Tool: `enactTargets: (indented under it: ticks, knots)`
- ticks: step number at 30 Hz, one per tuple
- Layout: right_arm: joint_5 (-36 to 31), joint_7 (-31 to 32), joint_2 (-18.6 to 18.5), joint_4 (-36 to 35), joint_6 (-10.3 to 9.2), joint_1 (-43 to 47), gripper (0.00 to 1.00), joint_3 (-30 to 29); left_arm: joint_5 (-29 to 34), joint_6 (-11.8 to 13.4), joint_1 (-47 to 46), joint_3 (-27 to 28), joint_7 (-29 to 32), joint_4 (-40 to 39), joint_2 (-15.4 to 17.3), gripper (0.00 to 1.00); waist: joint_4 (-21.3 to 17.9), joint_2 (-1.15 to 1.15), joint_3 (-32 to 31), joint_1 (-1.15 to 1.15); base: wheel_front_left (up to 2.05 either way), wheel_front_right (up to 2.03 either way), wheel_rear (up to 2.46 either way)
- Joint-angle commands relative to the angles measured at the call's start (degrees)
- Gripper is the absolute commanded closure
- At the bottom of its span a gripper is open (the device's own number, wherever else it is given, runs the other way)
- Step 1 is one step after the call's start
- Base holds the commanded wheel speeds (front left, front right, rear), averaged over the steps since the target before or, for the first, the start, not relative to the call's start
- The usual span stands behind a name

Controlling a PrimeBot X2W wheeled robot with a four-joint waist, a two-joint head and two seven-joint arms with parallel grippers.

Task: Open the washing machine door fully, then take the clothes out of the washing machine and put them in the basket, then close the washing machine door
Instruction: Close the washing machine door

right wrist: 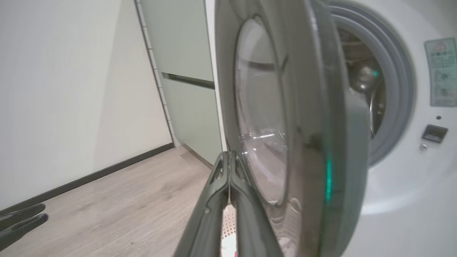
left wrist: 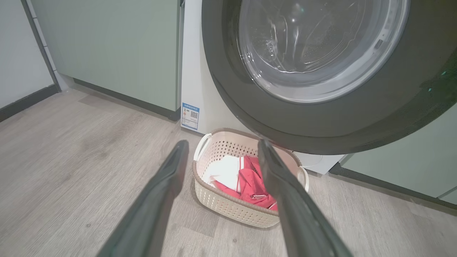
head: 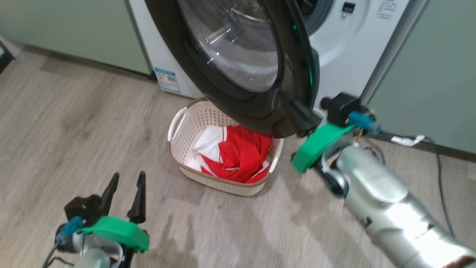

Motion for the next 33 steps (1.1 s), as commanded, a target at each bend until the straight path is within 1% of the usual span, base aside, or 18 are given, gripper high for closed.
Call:
enactTargets:
  ticks: [1, 7, 14, 16, 23, 26, 33]
  knots:
    - [0.22, -0.35, 1.13, -1.08, -0.04, -2.24, 1.0, -0.59, 0.6, 0.06, -3.43, 1.69, -0.39, -2.04, 0.46, 0.0, 0.31, 0.0, 0.9, 0.0, 0.0, 0.0, 0.0]
    - [-0.01, -0.35, 1.84, 3.82, -0.04, -5.53, 1.0, -3.51, 0.7, 0.06, -4.51, 0.4, -0.39, -1.77, -0.56, 0.0, 0.07, 0.0, 3.33, 0.0, 0.0, 0.0, 0.0]
    - [-0.03, -0.35, 1.65, 8.74, -0.04, -10.44, 1.0, -10.12, 0.79, 0.06, -6.6, -1.54, -0.39, -2.25, -1.9, 0.0, -0.21, 0.0, 6.7, 0.0, 0.0, 0.0, 0.0]
    - [-0.19, -0.35, 1.14, 10.73, -0.04, -13.5, 1.0, -11.4, 0.76, 0.06, -7.55, -2.18, -0.39, -2.62, -2.44, 0.0, -0.17, 0.0, 8.53, 0.0, 0.0, 0.0, 0.0]
    - [0.08, -0.35, -0.7, 17.31, -0.04, -22.42, 1.0, -12.64, 0.65, 0.06, -10.13, -3.53, -0.39, -3.01, -3.33, 0.0, 0.74, 0.0, 12.57, 0.0, 0.0, 0.0, 0.0]
    - [0.52, -0.35, -1.87, 21.27, -0.04, -26.88, 1.0, -13.35, 0.54, 0.06, -11.22, -3.93, -0.39, -3.1, -3.69, 0.0, 1.36, 0.0, 14.06, 0.0, 0.0, 0.0, 0.0]
    - [1.57, -0.35, -2.95, 25.26, -0.04, -31.46, 1.0, -14.39, 0.47, 0.06, -12.08, -3.95, -0.39, -2.93, -4.07, 0.0, 1.73, 0.0, 15.42, 0.0, 0.0, 0.0, 0.0]
